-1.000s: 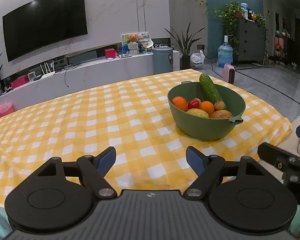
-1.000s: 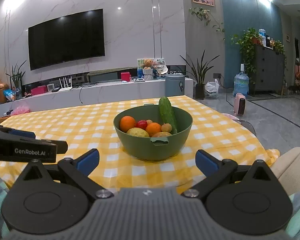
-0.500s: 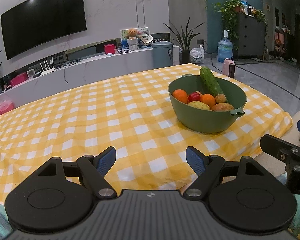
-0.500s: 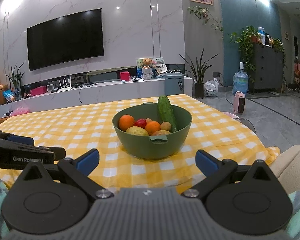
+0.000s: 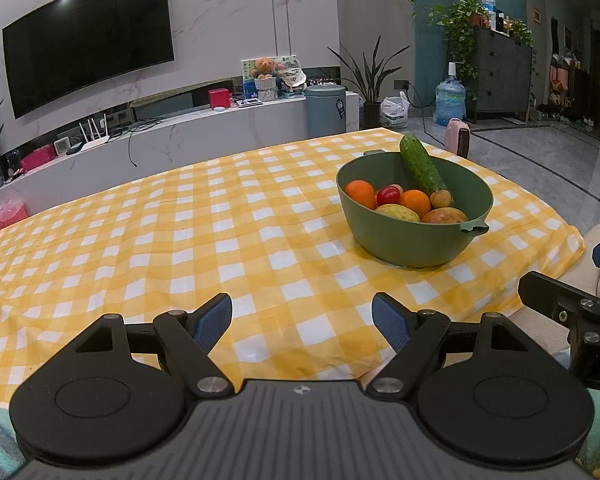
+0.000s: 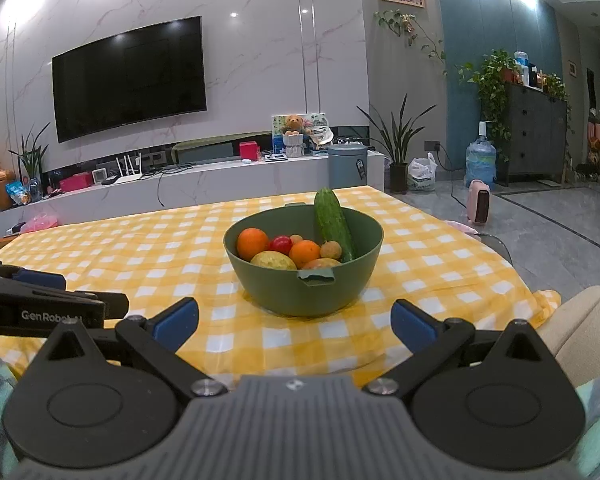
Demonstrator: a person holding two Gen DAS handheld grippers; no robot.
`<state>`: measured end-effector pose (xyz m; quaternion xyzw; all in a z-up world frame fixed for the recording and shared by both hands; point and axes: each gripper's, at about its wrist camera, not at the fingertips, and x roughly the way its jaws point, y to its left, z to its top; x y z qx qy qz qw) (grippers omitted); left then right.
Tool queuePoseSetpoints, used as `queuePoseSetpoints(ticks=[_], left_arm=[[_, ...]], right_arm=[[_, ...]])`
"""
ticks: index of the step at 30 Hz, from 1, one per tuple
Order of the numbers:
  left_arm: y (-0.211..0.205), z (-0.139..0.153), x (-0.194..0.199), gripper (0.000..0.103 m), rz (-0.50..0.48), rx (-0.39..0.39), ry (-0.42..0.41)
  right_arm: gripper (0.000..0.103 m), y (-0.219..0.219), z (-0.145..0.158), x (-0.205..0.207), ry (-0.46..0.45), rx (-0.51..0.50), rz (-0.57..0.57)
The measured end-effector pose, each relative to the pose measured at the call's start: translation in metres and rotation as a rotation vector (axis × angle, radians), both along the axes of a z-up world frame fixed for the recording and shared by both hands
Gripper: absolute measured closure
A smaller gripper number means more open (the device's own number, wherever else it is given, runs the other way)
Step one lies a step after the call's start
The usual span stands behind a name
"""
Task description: Organize fruits
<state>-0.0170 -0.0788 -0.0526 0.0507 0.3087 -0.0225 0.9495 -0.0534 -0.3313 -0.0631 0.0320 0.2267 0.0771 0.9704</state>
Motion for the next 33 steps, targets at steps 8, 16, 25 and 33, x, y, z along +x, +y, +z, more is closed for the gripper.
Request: queuePoseSetpoints(ticks=[8, 16, 25, 33], left_arm=[[-0.001, 0.0026, -0.0016, 0.01, -0.002, -0.001, -0.003], [-0.0019, 0.0041, -0.0022, 0.01, 0.001, -0.003, -0.005], [-0.0017, 0.004, -0.002, 0.01, 0.001, -0.003, -0.005], [-0.0016, 0.0039, -0.002, 0.01, 0.001, -0.003, -0.006]], right_arm=[[0.004, 0.0007, -0.0022, 0.0001, 0.003, 0.005, -0.01], [0.004, 0.0008, -0.0028, 0.001, 0.009, 0.009, -0.016], [0.004, -0.0011, -0.0041, 0.0022, 0.016, 0.017, -0.029], [0.004, -0.0024, -0.0045, 0.0017, 0.019, 0.02, -0.033]])
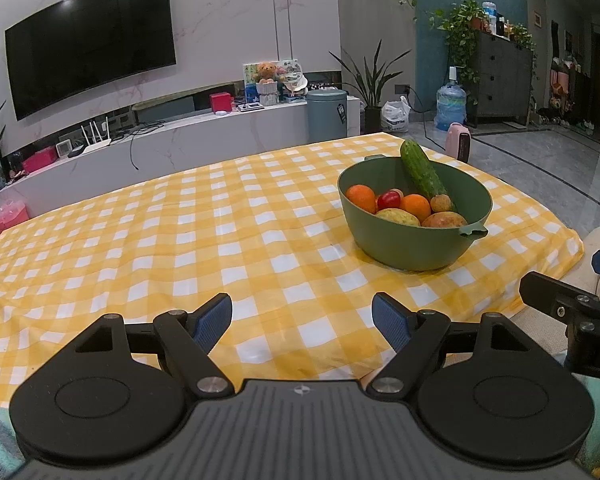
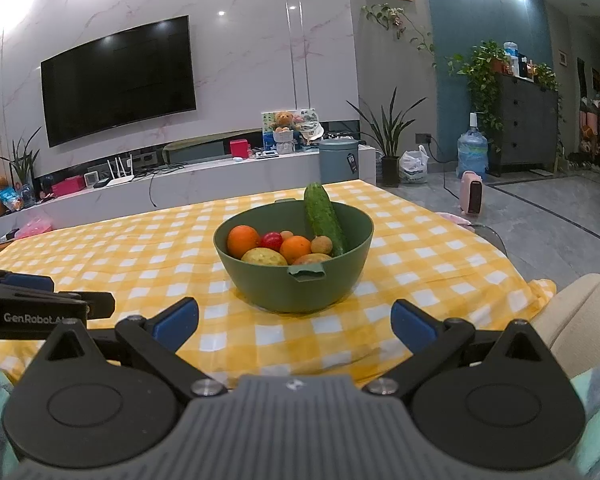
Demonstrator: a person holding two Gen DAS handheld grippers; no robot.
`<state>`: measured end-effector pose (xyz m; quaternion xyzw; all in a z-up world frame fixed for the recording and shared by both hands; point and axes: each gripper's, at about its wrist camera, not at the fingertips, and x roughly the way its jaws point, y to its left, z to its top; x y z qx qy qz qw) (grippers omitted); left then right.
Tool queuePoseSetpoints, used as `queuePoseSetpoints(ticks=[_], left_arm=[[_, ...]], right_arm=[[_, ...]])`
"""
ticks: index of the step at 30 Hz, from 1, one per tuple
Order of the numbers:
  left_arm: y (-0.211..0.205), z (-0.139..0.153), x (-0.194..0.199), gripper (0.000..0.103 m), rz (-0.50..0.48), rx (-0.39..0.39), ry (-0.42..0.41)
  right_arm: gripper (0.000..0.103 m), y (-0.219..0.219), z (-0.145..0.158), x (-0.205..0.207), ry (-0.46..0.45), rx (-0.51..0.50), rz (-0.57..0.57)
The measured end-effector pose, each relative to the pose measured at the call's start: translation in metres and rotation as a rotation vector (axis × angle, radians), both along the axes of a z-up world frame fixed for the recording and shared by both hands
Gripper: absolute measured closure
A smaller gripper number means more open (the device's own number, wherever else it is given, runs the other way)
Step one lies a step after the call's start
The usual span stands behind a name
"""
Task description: Organize fruits
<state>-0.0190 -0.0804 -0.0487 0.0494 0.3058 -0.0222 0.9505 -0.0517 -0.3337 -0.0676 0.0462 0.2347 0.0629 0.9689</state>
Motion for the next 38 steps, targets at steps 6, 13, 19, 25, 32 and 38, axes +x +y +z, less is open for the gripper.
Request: queuePoseSetpoints(ticks=[6, 13, 19, 25, 32, 38], left_arm=[[0.0, 0.0, 0.0, 0.01, 0.0, 0.0, 0.0], [0.002, 0.003, 0.0, 0.01, 0.008, -0.005, -0.008], [0.004, 0.01, -0.002, 0.01, 0.013, -0.017, -0.031], [0.003, 0.01, -0.002, 0.01, 0.024, -0.01, -0.05], [0.005, 0.009, -0.001, 0.01, 0.043, -0.016, -0.05], [0.007, 0.01, -0.002, 0.01, 0.042, -0.034, -0.063]], right_arm=[[0.004, -0.001, 0.0, 0.001, 0.003, 0.003, -0.004], [0.004, -0.001, -0.001, 0.0, 0.005, 0.004, -0.004], [0.004, -0.001, -0.002, 0.001, 0.011, 0.004, -0.005], [0.004, -0.001, -0.002, 0.001, 0.012, 0.004, -0.005], [0.004, -0.002, -0.004, 0.001, 0.018, 0.007, -0.007], [0.004, -0.001, -0.004, 0.002, 0.024, 0.008, -0.007]])
